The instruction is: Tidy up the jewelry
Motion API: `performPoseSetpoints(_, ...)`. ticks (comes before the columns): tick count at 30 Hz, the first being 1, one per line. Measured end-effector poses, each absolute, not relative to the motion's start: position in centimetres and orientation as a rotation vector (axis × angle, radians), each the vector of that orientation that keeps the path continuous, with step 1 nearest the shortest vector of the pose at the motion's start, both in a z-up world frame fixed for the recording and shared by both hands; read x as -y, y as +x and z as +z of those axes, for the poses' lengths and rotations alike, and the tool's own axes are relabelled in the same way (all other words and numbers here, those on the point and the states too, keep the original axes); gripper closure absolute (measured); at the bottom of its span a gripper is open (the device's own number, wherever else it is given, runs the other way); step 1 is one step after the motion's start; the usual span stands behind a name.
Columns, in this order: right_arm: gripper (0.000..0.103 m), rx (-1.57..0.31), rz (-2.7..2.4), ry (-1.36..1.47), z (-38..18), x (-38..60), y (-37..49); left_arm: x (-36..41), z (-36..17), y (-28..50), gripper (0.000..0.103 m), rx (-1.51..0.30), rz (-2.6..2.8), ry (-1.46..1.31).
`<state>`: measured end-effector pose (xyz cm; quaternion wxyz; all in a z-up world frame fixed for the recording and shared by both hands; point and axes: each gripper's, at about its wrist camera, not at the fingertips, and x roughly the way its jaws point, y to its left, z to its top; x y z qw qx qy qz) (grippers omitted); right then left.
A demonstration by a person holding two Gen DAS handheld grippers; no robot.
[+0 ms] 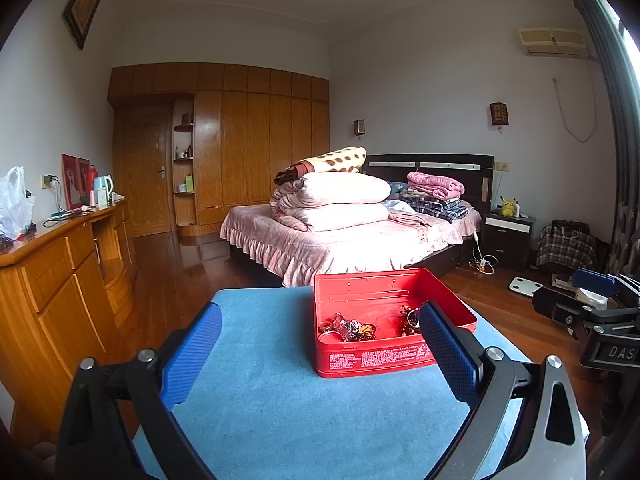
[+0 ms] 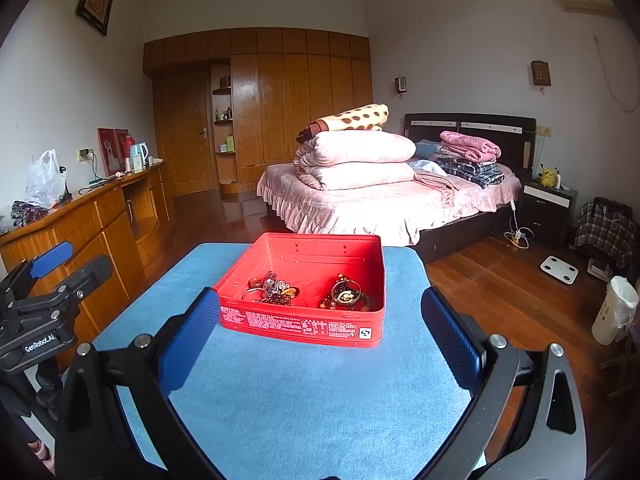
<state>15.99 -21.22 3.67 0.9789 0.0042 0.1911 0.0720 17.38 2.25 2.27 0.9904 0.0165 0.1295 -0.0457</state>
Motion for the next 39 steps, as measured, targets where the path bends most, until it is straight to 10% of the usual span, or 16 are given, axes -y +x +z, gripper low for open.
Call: performPoseSetpoints(39, 0.005, -0.347, 0.141, -0.005, 4.34, 21.58, 15.45, -2.04, 2.60, 16.87, 0.006, -0.247, -0.081, 0.028)
